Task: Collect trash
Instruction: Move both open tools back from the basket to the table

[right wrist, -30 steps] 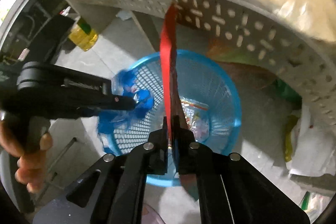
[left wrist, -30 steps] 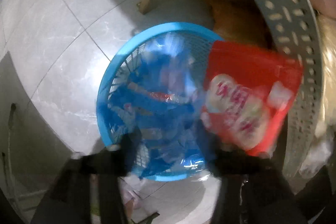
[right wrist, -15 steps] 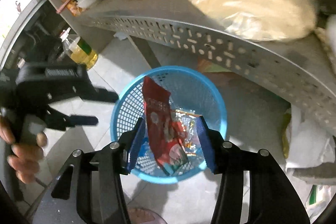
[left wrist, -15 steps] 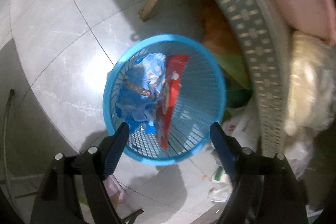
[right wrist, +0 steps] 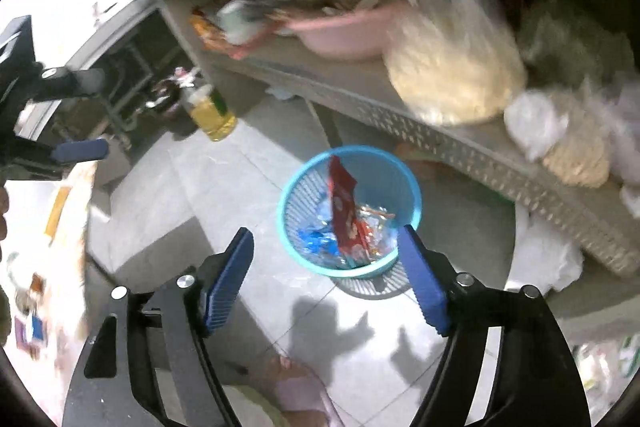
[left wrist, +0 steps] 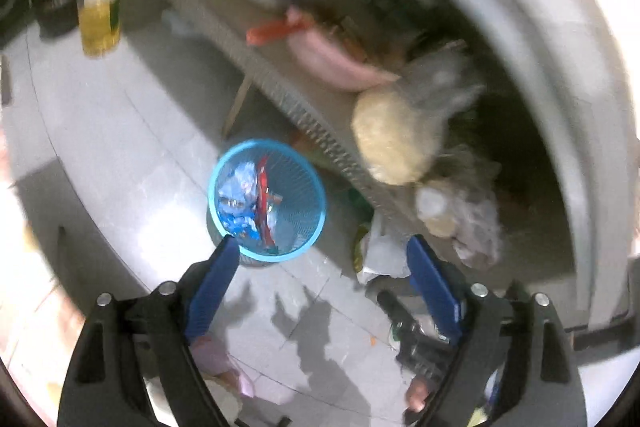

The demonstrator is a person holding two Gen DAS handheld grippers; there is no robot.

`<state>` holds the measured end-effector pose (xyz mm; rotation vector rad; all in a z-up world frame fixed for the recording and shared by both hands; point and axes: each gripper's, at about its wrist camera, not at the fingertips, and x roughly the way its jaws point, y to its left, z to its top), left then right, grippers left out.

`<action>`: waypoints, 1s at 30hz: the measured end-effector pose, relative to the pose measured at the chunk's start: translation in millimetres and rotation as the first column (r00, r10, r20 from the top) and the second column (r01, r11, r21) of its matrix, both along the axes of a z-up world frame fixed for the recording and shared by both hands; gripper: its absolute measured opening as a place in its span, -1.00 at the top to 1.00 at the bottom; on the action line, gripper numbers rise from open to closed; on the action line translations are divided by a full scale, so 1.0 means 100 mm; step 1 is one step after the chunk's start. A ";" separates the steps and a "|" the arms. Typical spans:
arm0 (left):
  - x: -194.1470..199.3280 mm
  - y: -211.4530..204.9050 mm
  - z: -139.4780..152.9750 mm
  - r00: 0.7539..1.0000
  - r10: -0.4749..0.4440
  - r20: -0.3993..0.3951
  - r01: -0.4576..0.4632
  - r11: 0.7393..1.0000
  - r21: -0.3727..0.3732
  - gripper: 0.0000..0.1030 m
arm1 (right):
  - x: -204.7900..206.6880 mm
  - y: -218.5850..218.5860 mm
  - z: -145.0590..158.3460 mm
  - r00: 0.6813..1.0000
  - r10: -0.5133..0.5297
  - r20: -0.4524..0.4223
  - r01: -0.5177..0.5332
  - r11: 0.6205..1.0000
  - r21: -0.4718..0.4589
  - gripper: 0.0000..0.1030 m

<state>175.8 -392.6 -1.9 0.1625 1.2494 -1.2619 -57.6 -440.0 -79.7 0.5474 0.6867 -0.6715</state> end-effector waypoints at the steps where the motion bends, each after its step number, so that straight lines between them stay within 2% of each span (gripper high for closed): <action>1: -0.05 0.26 0.13 1.000 0.007 0.029 -0.006 1.000 -0.030 -0.68 | 0.01 0.12 0.14 1.000 0.024 -0.002 -0.024 0.999 -0.040 -0.56; 3: -0.13 0.70 0.30 0.997 0.032 0.070 -0.027 0.996 -0.082 -0.71 | 0.08 0.33 0.34 0.997 0.075 -0.001 -0.075 0.991 -0.108 -0.64; 6: -0.22 1.47 0.45 0.982 0.133 0.135 -0.109 0.979 -0.172 -0.76 | 0.17 0.66 0.66 0.986 0.165 0.001 -0.161 0.966 -0.200 -0.77; 7: -0.25 1.72 0.46 0.972 0.180 0.154 -0.148 0.969 -0.196 -0.77 | 0.21 0.77 0.77 0.980 0.198 0.006 -0.192 0.954 -0.231 -0.83; 11: -0.43 2.56 0.42 0.913 0.340 0.225 -0.287 0.928 -0.238 -0.79 | 0.45 1.10 0.94 0.952 0.306 0.002 -0.294 0.914 -0.279 -0.85; 12: -0.50 2.79 0.36 0.892 0.380 0.243 -0.325 0.915 -0.237 -0.79 | 0.53 1.18 0.95 0.941 0.338 -0.003 -0.326 0.904 -0.277 -0.85; 16: -0.62 3.38 0.17 0.844 0.468 0.261 -0.422 0.881 -0.212 -0.79 | 0.92 1.54 0.93 0.886 0.460 -0.055 -0.457 0.849 -0.263 -0.85; 19: -0.64 3.75 0.08 0.794 0.530 0.298 -0.493 0.848 -0.196 -0.79 | 1.15 1.76 0.90 0.856 0.512 -0.075 -0.513 0.821 -0.251 -0.85; 20: -0.64 3.89 0.06 0.769 0.556 0.315 -0.525 0.831 -0.186 -0.79 | 1.22 1.84 0.89 0.848 0.524 -0.082 -0.526 0.813 -0.250 -0.85; 23: -0.61 4.24 0.03 0.723 0.607 0.331 -0.578 0.793 -0.193 -0.79 | 1.38 2.03 0.88 0.827 0.554 -0.096 -0.559 0.793 -0.241 -0.85; 26: -0.57 4.58 0.01 0.660 0.672 0.336 -0.636 0.738 -0.227 -0.79 | 1.47 2.23 0.85 0.805 0.584 -0.105 -0.591 0.775 -0.225 -0.85; 30: -0.44 4.85 -0.04 0.589 0.729 0.347 -0.693 0.677 -0.246 -0.79 | 1.53 2.51 0.82 0.741 0.661 -0.120 -0.668 0.708 -0.227 -0.85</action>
